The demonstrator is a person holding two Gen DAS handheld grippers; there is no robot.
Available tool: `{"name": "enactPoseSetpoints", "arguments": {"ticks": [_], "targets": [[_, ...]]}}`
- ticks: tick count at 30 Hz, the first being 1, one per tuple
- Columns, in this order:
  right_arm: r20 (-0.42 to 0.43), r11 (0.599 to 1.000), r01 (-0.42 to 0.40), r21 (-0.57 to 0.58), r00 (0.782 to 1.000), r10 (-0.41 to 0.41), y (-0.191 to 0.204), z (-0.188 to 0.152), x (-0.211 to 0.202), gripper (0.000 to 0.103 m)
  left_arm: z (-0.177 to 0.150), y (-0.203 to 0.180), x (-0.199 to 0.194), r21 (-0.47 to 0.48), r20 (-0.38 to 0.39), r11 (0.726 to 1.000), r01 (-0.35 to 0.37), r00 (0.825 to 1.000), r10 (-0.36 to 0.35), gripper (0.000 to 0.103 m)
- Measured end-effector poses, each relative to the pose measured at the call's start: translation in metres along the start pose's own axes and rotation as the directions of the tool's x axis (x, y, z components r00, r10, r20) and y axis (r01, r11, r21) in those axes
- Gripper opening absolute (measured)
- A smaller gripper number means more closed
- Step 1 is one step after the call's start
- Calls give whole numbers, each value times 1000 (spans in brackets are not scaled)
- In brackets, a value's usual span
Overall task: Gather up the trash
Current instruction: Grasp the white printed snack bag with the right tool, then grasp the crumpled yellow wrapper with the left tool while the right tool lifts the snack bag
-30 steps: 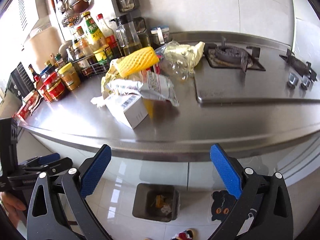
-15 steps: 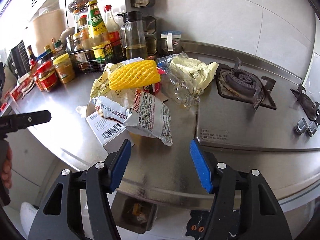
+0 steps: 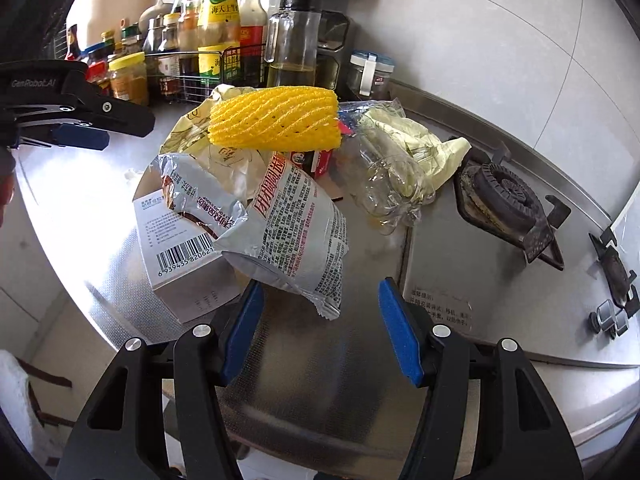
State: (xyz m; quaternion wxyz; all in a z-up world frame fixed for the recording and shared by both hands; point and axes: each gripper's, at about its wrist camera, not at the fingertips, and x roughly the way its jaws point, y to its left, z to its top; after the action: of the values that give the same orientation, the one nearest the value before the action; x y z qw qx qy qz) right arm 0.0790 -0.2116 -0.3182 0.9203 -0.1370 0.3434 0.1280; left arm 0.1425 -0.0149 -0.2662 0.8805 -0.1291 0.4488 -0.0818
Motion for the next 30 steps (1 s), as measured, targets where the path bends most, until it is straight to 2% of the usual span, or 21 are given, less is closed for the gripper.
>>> {"name": "enactPoseSetpoints", "arguments": {"ticks": [4,7,9,10,11,12,14,15,22,30], "targets": [[-5,999,-26,-41,1000,26,3,3,9,42,9,-1,13,22,2,1000,16,1000,-16,78],[-10,998,-39,-48,999,38,3,4,16,36,15,-3,23,45,-2,999,28,1000,-28,64],[-10,998,-45,-47,999,45,1,4,18,32,18,-6,28,63,-8,997,45,999,-44,45],[-10,998,-49,-48,999,49,1,4,19,24,19,-8,31,74,-11,996,47,999,-47,40],[-7,997,-53,-47,999,53,0,4,19,17,19,-10,33,86,-14,995,51,999,-50,29],[-4,997,-58,-44,998,58,-1,4,19,13,19,-11,34,96,-16,994,52,999,-51,22],[7,998,-52,-32,999,52,-2,3,18,10,20,-14,34,111,-8,993,49,999,-49,17],[14,998,-51,-21,999,51,-4,3,16,9,20,-16,32,117,1,992,47,999,-47,0],[56,999,-17,39,998,15,-18,9,-3,8,25,-28,3,181,98,983,2,995,-20,0],[118,997,25,70,992,-33,-20,18,-47,8,24,-38,-47,224,160,975,-11,987,-26,0]]}}
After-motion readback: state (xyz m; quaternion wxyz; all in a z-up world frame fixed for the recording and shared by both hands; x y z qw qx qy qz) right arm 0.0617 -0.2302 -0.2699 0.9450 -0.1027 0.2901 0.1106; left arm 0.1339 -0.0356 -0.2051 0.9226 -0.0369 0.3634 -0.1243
